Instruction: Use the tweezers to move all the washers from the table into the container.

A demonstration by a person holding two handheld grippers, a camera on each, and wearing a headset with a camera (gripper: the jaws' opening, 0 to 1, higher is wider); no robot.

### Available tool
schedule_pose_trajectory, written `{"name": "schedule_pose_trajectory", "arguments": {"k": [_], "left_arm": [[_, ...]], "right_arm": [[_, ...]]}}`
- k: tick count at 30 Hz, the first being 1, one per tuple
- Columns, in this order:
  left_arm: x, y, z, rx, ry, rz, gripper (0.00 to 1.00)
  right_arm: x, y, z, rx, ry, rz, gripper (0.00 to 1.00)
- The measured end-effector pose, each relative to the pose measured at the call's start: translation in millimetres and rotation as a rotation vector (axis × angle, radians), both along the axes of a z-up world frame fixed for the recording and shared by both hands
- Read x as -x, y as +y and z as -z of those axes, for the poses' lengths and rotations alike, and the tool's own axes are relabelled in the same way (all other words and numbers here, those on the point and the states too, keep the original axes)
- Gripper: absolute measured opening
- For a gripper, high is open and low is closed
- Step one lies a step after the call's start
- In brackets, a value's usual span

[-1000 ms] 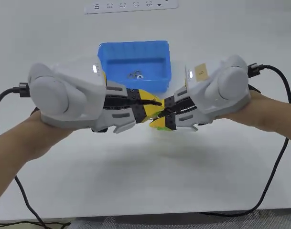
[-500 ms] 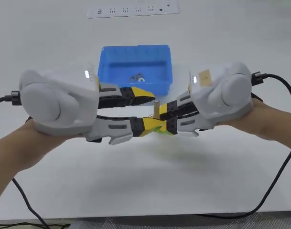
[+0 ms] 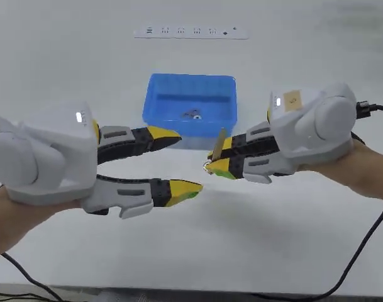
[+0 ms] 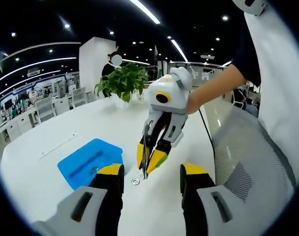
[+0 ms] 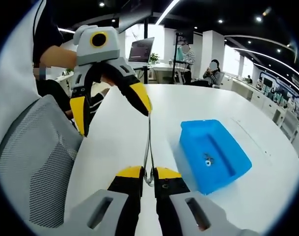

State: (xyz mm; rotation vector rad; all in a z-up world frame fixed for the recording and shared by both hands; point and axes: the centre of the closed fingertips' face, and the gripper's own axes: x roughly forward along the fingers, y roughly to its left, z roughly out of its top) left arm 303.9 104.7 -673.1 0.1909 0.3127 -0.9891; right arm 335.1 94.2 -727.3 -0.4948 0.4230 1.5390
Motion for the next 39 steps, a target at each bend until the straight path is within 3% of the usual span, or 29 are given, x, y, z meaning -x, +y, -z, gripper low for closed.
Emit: {"name": "schedule_pose_trajectory", "arguments": {"k": [2,3,5,16,19,27,32,35,39], "left_arm": [[1.1,5.5,-6.2,0.058,0.012,-0.040,0.54],[1.5,8.6,-7.5,0.064,0.009,-0.051,0.57],[2.5,16.5,-9.1,0.058,-0.011,-0.079,0.63],[9.3,50.2,-12.7,0.081,-0.044,-0.200,0.87],[6.5,58.4,-12.7,0.090,-0.045,-0.246,1.00],[3.2,74.4,-10.2,0.108,-0.046,-0.300,1.00],[0.4,80.8,-9.0,0.112,-0.042,-0.315,1.00],[-3.8,88.9,-8.4,0.103,-0.053,-0.347,1.00],[-6.6,97.7,-5.9,0.107,-0.047,-0.372,1.00]], "right_arm": [[-0.7,0.8,-6.6,-0.005,-0.008,0.003,0.09],[-1.1,1.7,-11.7,-0.009,-0.014,0.004,0.09],[-1.9,2.9,-19.1,-0.009,-0.032,0.001,0.09],[-18.5,12.3,-47.4,-0.005,-0.100,-0.002,0.09],[-25.1,14.0,-52.5,0.000,-0.120,-0.004,0.09],[-58.5,24.8,-61.1,-0.009,-0.151,0.029,0.09],[-86.5,31.3,-59.5,-0.034,-0.143,0.079,0.09],[-108.7,35.0,-50.0,-0.053,-0.102,0.142,0.09],[-125.0,39.0,-34.8,-0.041,-0.096,0.164,0.09]]}}
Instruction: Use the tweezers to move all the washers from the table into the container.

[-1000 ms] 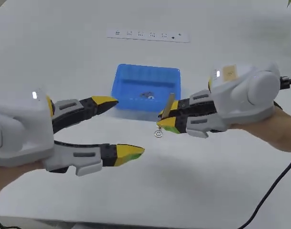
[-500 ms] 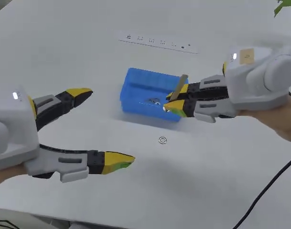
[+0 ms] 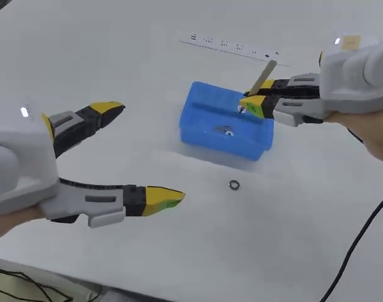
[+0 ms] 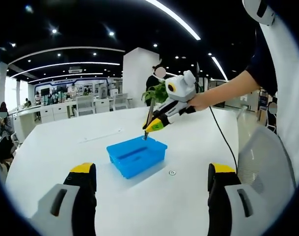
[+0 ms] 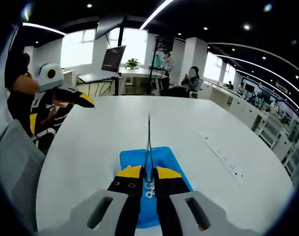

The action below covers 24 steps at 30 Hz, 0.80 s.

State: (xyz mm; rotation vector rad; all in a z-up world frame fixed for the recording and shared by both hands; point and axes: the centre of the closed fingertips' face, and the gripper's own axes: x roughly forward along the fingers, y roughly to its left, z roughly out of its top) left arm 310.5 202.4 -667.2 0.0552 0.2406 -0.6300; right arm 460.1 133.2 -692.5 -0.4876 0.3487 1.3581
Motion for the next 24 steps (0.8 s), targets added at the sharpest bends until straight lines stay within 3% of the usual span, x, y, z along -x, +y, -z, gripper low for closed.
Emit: {"name": "schedule_pose_trajectory", "arguments": {"k": [5,11,16,24], "left_arm": [[-2.4,5.3,8.3,-0.016,0.022,-0.014,1.00],[-8.8,3.3,11.4,-0.015,0.032,-0.021,1.00],[-12.7,-0.6,10.0,-0.013,0.037,-0.020,1.00],[-11.3,-7.3,12.3,-0.018,0.052,-0.002,1.00]], "right_arm": [[-7.6,2.9,30.0,0.040,0.027,0.004,0.09],[-8.3,-1.7,56.2,0.068,0.074,0.030,0.10],[-7.7,-5.8,63.8,0.087,0.074,0.033,0.10],[-7.7,-8.9,62.8,0.081,0.094,0.046,0.10]]}}
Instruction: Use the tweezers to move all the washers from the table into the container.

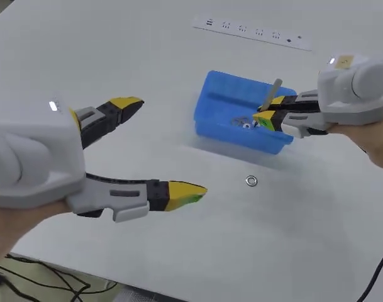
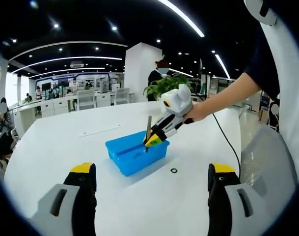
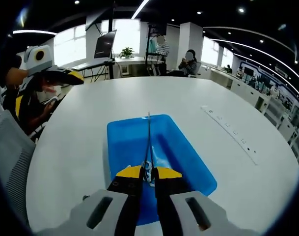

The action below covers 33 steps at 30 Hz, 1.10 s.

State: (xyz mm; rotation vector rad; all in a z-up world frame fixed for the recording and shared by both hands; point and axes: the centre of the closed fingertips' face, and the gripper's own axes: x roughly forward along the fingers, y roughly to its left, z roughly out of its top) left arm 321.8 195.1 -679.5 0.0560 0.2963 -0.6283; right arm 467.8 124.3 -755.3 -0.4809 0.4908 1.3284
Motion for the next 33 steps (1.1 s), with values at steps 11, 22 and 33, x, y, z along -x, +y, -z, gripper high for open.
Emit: {"name": "schedule_pose_trajectory", "arguments": {"k": [11,22,33], "left_arm": [[4.0,5.0,-4.3,0.013,-0.003,-0.015,1.00],[1.2,-1.6,-8.4,0.043,-0.001,-0.007,1.00],[-31.8,-14.1,-30.7,0.110,-0.039,0.042,1.00]], "right_arm": [[3.4,-5.1,1.0,0.022,0.007,0.007,0.11],[7.4,-8.7,-13.1,0.008,-0.006,0.001,0.10],[14.8,0.8,-23.9,-0.007,-0.028,-0.064,0.09]]}}
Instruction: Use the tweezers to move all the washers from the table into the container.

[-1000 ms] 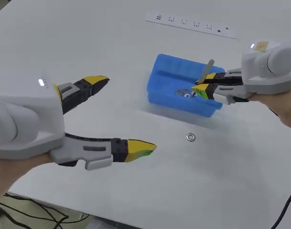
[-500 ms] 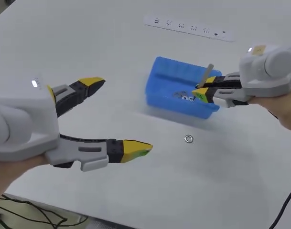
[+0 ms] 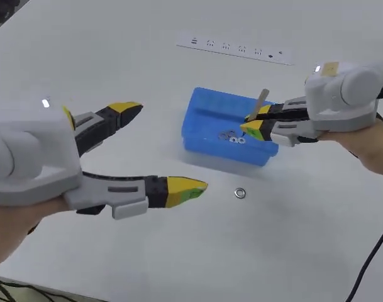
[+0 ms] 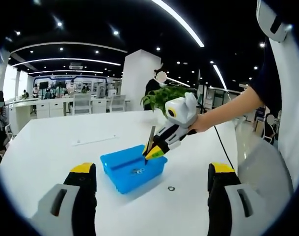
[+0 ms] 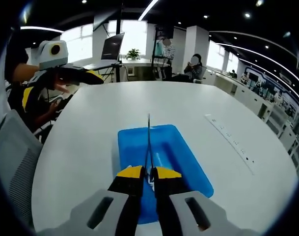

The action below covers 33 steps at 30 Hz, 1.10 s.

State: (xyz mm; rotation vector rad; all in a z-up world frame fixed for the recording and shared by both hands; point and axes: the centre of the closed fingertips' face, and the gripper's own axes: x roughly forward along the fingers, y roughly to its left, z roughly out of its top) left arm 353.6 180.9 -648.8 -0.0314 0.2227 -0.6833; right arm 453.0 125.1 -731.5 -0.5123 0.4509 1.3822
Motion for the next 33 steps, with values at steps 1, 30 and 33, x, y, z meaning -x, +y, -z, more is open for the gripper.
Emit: {"name": "schedule_pose_trajectory", "arguments": {"k": [1,30,33], "left_arm": [[-4.0,-3.3,-2.5,0.010,-0.008,0.018,0.99],[-82.6,-75.4,4.5,-0.090,-0.006,0.364,0.26],[-84.2,-72.8,4.2,-0.104,-0.009,0.357,0.16]], "right_arm": [[0.9,1.4,-0.2,0.002,-0.003,-0.006,0.09],[18.8,27.8,-8.1,0.035,-0.064,-0.156,0.09],[21.0,28.8,-9.2,0.038,-0.070,-0.169,0.09]]}}
